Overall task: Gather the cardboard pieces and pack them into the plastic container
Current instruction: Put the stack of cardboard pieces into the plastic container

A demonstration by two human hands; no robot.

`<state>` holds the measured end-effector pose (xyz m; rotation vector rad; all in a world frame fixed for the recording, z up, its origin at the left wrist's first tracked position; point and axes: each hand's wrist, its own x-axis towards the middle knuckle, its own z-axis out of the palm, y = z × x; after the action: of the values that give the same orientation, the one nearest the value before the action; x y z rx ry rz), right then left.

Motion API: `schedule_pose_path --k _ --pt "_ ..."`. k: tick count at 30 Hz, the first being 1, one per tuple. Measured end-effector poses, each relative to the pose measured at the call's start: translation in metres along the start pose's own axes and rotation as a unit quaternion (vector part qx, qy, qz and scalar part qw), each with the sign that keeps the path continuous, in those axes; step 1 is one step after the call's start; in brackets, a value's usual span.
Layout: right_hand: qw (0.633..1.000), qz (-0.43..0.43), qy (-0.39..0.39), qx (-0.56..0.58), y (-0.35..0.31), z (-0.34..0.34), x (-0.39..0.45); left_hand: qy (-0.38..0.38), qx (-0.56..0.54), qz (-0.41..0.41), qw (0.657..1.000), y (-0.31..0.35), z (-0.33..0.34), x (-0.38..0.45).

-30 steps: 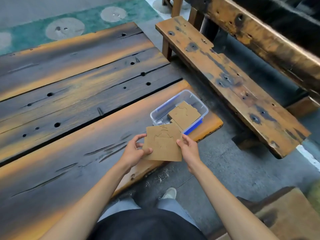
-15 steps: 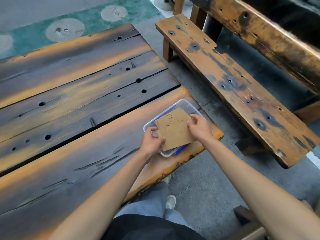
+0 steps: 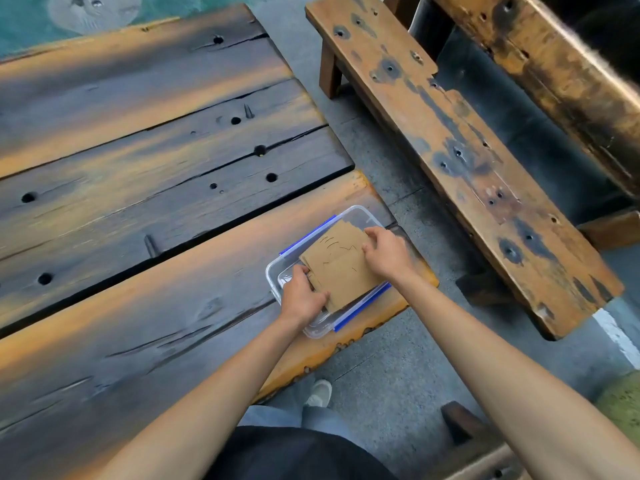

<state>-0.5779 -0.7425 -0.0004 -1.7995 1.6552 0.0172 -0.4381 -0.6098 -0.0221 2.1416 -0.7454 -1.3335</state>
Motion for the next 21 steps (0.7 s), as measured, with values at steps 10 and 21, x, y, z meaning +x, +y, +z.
schedule_pose_path --k 10,21 --pt "0.996 -0.011 -0.021 -0.081 -0.001 0.002 0.012 -0.041 0.077 -0.007 0.996 0.005 0.002 0.010" --pt "0.997 -0.001 -0.054 -0.049 -0.001 -0.001 0.008 -0.068 0.083 -0.012 0.994 0.013 -0.013 0.015"
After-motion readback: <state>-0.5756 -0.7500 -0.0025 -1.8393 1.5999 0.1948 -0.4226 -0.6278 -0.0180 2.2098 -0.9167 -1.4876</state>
